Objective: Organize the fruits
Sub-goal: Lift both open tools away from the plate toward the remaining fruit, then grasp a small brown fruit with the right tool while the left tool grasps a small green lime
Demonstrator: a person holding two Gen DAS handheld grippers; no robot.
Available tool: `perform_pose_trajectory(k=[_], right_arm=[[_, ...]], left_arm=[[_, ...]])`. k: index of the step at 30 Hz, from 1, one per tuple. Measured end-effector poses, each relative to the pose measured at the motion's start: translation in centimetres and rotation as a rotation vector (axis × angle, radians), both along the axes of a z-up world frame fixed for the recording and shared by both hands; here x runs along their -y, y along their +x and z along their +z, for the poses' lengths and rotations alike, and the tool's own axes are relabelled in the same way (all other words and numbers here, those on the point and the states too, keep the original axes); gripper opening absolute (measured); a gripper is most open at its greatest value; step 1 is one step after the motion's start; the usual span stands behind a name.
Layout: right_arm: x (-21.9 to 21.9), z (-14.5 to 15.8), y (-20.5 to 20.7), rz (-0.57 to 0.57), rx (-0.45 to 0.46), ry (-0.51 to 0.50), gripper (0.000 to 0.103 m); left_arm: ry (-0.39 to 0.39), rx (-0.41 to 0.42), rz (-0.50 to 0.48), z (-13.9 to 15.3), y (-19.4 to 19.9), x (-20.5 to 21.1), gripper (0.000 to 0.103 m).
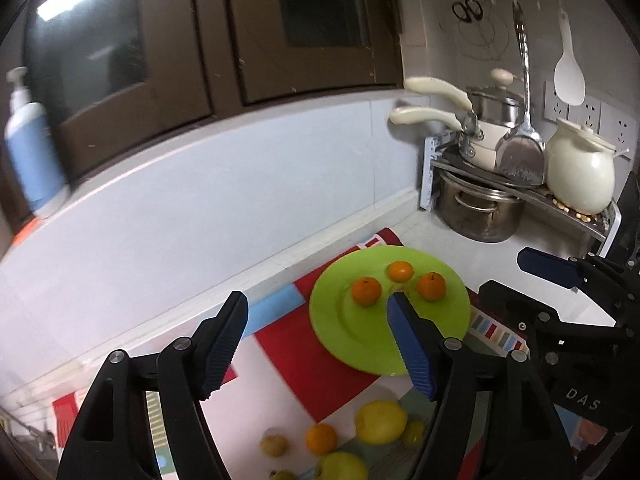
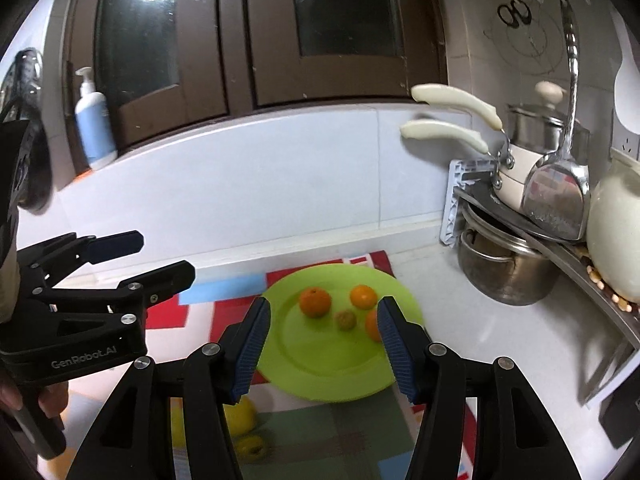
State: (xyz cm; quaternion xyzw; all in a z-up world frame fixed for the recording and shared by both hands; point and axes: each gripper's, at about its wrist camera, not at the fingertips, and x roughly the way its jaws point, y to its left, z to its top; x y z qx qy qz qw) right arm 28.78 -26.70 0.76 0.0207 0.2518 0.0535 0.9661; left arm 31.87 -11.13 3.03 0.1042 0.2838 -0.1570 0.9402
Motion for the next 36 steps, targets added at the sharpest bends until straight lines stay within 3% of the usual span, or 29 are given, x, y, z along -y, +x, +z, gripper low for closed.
perform_pose_trajectory(k=[8,18,27,36], right_arm=[[-3.2,0.9,-3.2,0.037,0.028,-0.033,0.056],[-6.7,0.6,-5.9,0.032,0.027,-0.062,0.056],[-9.1,-1.3,-7.3,-0.013,-0.019,-0.112,0.056],[-10.0,-5.9,-7.3,-0.025,-0.144,-0.151,0.056]], left_arm=[[0.007,0.045,0.047,1.0,-4.0,-4.2,0.078],[0.002,0.027,0.082,-0.1,-7.4,-9.3,0.078],[0.018,-0.052,0.074,-3.5,-8.1,-11.6,0.078],[0.064,-0.143,0.032,-8.3,-7.8,-11.8,0.078]])
